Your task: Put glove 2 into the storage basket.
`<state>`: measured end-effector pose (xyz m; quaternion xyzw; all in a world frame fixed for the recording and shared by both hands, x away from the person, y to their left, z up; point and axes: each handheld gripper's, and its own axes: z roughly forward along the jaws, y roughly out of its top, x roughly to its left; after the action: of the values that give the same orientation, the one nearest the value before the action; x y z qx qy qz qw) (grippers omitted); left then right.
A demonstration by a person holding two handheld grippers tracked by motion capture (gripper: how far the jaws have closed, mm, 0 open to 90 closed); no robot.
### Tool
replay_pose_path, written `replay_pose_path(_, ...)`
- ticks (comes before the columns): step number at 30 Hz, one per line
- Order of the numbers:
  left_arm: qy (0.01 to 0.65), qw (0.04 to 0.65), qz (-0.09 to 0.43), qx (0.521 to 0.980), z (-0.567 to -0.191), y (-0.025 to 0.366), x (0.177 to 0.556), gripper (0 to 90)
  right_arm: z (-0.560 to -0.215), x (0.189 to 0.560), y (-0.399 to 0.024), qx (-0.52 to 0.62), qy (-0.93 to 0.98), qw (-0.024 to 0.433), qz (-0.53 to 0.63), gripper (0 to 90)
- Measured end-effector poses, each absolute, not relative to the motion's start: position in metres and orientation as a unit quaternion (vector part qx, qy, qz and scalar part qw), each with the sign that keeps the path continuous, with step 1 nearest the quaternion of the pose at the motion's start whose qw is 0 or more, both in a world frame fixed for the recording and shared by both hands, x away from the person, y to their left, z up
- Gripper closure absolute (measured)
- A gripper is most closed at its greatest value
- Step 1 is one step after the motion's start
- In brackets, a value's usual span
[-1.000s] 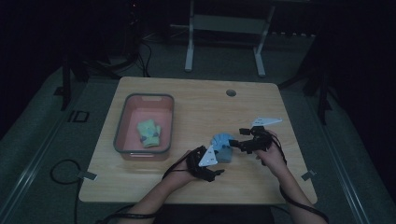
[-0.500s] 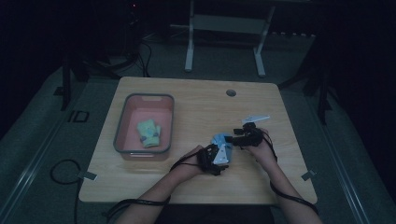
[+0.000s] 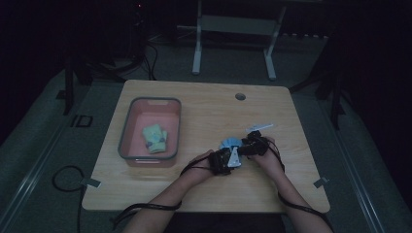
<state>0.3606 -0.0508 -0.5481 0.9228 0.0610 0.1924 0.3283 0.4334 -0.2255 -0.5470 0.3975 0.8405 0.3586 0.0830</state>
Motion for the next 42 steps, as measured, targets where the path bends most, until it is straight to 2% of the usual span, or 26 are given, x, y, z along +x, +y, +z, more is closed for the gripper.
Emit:
replay_pose_path(7, 0.061, 0.33, 0.176, 0.925, -0.547, -0.049, 0.365, 72.5, -0.547, 0.431, -0.22, 0.385, 0.844, 0.058, 0.368, 60.4)
replay_pose_path(10, 0.062, 0.33, 0.172, 0.926, -0.547, -0.048, 0.366, 72.9, -0.548, 0.431, -0.22, 0.384, 0.843, 0.049, 0.374, 65.5)
replay_pose_path(13, 0.07, 0.332, 0.167, 0.926, -0.547, -0.048, 0.367, 73.2, -0.549, 0.431, -0.219, 0.384, 0.84, 0.019, 0.383, 72.5)
replay_pose_path(20, 0.08, 0.335, 0.164, 0.924, -0.542, -0.046, 0.365, 74.0, -0.546, 0.43, -0.221, 0.387, 0.834, 0.024, 0.392, 76.1)
replay_pose_path(42, 0.068, 0.321, 0.175, 0.928, -0.495, -0.016, 0.36, 74.5, -0.506, 0.426, -0.2, 0.361, 0.829, 0.032, 0.426, 76.3)
